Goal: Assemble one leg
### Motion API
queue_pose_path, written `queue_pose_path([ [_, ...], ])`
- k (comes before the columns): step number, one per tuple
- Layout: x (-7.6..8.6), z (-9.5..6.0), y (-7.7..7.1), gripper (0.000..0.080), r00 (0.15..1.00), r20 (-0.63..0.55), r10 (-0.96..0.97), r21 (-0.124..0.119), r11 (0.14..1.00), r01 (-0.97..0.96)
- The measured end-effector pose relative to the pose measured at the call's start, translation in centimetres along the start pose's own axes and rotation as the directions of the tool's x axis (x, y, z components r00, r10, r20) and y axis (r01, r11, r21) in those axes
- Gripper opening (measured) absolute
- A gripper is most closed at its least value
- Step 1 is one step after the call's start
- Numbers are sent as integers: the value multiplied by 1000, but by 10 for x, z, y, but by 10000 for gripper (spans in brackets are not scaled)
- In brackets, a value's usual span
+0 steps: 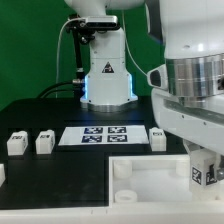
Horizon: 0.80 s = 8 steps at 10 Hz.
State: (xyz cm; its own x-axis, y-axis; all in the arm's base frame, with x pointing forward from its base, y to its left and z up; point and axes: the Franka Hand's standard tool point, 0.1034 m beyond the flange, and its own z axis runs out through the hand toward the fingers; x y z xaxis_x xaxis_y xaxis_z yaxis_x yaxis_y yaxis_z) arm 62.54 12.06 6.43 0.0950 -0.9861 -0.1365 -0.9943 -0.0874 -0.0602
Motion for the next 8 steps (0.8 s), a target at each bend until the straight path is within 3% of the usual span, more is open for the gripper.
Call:
queue_pose_path([
  [2, 1, 0, -1, 291, 991, 13, 130, -9, 992, -130],
  [3, -2, 1, -1, 369, 975, 21, 219, -10, 976, -219],
  [4, -2, 1, -1, 369, 982, 21, 185, -9, 983, -185],
  [5, -2, 1, -1, 550, 986, 21, 167, -9, 986, -167],
  [6, -2, 1, -1, 629, 993, 22, 119, -8, 993, -119],
  [8, -5, -2, -2, 643, 989, 16, -145, 1, 989, 145],
])
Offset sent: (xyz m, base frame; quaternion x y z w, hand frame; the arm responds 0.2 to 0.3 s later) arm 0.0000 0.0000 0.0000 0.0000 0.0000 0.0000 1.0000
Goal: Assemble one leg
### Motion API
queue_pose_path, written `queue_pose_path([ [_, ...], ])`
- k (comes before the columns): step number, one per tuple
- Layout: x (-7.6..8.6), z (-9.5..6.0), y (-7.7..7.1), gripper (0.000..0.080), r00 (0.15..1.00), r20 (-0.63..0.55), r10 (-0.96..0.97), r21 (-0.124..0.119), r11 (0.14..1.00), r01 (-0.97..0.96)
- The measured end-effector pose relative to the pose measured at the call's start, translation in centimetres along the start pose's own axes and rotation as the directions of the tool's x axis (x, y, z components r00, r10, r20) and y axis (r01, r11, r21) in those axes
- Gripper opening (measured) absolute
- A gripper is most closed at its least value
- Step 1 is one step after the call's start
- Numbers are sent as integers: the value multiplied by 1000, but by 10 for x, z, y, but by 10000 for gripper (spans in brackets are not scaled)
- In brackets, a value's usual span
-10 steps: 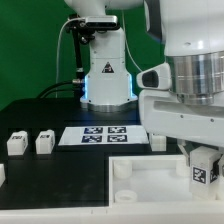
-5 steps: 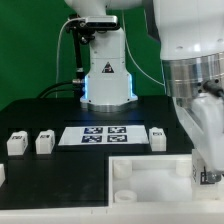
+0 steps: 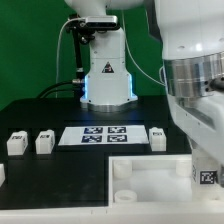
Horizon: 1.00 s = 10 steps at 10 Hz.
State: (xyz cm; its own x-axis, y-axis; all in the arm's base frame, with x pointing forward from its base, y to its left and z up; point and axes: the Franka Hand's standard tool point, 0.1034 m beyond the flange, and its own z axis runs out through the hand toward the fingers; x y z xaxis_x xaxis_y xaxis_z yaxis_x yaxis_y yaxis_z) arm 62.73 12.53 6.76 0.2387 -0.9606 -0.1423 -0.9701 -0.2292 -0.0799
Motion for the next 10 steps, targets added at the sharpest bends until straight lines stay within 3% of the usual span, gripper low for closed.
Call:
queue_pose_path([
  [1, -2, -6, -4, 643, 965, -15, -260, 2, 966, 260],
  [3, -1, -5, -4, 649, 912, -16, -409, 0, 912, 409],
  [5, 3, -5, -3, 649, 787, -21, -616, -14, 787, 616],
  [6, 11, -4, 1, 649, 603, -23, -797, -44, 603, 796],
  [8, 26, -4, 3, 649, 304, -6, -953, -69, 304, 950],
  [9, 25, -1, 4, 649, 170, 10, -985, -81, 169, 982],
  [10, 21, 0, 4, 649, 114, 17, -993, -85, 112, 990],
])
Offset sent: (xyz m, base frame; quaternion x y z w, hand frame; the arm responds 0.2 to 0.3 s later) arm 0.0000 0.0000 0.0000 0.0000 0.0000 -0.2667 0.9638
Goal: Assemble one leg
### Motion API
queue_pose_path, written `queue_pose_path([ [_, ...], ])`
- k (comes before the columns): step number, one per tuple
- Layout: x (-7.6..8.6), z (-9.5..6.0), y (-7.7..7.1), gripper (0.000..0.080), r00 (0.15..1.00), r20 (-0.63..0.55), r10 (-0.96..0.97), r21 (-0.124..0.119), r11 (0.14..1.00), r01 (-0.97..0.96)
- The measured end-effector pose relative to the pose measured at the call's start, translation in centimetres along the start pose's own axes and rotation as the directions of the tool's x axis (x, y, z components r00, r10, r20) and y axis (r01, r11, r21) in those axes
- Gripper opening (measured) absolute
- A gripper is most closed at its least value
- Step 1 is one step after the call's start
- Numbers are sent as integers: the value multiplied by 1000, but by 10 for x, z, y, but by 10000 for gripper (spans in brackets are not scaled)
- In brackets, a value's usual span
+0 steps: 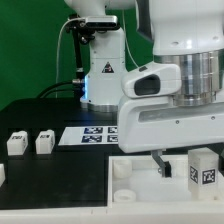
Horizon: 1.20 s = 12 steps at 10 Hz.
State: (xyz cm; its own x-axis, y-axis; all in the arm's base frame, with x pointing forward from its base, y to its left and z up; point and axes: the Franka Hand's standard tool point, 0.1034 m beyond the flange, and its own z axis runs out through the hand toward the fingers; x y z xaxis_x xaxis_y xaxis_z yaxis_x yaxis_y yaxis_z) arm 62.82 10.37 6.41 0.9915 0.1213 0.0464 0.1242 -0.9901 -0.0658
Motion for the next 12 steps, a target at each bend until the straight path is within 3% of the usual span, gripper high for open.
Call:
queue_pose_path([
  [3, 0, 0, -1, 649, 998, 0, 61, 4, 998, -61],
  [5, 0, 0, -2, 396, 976, 1, 219, 7, 976, -219],
  [6, 0, 0, -3, 396, 945, 1, 328, 6, 945, -328],
  [7, 0, 0, -3, 291, 916, 2, 402, 6, 916, -402],
  [8, 0, 1, -3, 291, 889, 3, 459, 6, 889, -459],
  [10, 0, 1, -4, 291, 803, 5, 596, 7, 803, -596],
  [11, 1, 0, -6, 291, 692, 14, 721, 13, 692, -721],
  [12, 3, -4, -6, 291, 563, 27, 826, 0, 563, -826],
])
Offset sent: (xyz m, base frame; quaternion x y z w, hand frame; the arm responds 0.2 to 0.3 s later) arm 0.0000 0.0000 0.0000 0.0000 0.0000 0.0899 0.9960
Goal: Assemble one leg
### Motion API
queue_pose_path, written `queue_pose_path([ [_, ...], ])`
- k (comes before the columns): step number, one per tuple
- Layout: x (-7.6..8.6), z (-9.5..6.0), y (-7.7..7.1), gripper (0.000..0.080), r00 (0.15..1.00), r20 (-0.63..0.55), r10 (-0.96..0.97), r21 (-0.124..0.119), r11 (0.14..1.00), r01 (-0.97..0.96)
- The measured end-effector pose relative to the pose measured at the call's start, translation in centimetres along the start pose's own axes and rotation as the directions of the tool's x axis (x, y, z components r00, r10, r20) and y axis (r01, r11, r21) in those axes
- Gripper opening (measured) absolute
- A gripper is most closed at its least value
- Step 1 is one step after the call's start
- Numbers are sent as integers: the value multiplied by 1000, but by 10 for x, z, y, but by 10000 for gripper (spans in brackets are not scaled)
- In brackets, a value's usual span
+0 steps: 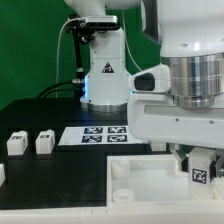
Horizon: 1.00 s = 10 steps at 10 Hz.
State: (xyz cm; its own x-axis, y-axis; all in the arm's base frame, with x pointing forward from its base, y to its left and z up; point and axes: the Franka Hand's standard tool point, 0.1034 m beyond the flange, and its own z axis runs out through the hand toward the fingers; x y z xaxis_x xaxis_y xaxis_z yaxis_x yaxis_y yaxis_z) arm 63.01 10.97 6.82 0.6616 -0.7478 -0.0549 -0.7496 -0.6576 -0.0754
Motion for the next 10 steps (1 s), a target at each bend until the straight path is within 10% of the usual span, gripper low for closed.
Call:
queue_pose_path([
  [7, 0, 2, 2, 294, 436, 59, 898, -29, 438, -898],
  [10, 0, 2, 3, 294, 423, 50, 905, -27, 424, -905],
])
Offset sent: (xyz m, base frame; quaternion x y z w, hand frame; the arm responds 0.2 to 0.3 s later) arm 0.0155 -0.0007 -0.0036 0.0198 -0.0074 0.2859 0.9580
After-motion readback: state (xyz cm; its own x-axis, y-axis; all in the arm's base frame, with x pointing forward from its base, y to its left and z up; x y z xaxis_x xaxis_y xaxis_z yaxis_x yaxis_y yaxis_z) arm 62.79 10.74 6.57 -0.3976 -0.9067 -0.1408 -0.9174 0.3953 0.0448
